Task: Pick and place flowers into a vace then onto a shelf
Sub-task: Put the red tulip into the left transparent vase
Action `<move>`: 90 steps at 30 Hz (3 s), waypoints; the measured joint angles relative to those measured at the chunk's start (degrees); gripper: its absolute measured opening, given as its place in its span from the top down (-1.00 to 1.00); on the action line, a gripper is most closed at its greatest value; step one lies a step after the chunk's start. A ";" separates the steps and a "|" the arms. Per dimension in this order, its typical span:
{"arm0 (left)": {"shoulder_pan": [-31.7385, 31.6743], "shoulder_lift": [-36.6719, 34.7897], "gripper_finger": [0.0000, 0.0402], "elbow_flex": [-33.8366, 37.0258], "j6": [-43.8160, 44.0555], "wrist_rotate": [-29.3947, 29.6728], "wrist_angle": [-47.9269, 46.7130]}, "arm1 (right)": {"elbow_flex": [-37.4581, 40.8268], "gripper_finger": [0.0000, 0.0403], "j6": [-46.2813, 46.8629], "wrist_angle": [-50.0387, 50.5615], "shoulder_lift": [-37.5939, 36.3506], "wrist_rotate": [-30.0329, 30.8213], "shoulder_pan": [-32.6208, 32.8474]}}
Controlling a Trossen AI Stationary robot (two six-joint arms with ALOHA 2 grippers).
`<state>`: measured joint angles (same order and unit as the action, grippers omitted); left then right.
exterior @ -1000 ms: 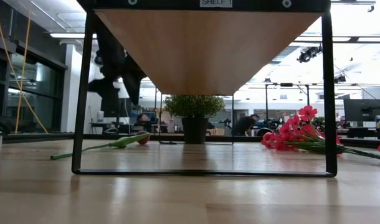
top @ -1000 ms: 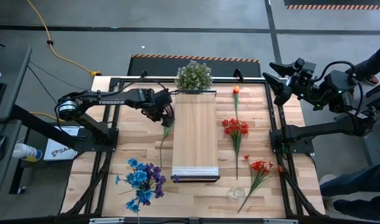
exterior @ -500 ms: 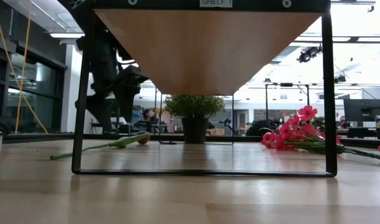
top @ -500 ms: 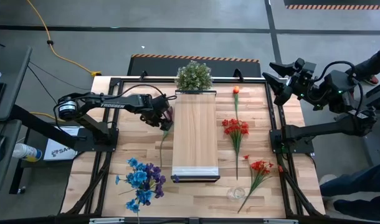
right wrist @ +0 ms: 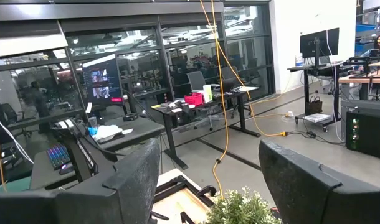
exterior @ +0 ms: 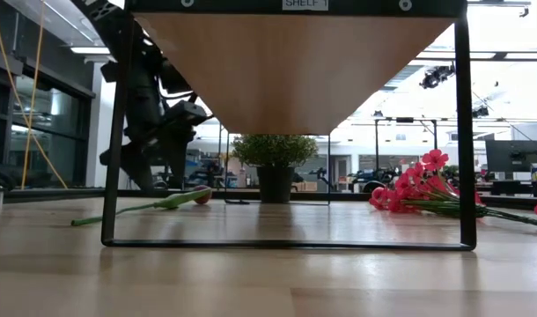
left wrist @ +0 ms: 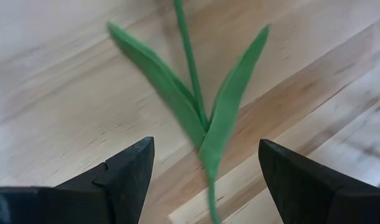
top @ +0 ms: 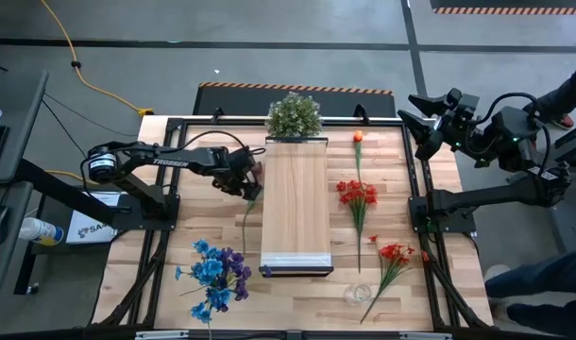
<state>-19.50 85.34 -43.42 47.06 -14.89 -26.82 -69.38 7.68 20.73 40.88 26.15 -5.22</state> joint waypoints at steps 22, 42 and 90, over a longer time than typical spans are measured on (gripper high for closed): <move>2.74 4.61 -0.59 -0.11 1.67 1.32 1.65 | 0.00 -0.30 1.35 -1.44 0.02 0.00 0.01; 3.03 4.28 -0.59 0.02 -0.51 2.37 1.71 | 0.00 -0.30 1.36 -1.75 0.02 0.02 0.01; 3.05 4.55 -0.59 0.02 -2.28 16.71 -8.07 | 0.00 -0.30 1.33 -1.75 0.02 0.02 0.01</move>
<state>-16.45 89.89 -43.40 44.77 1.83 -34.89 -69.38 9.02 18.98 40.91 26.17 -5.22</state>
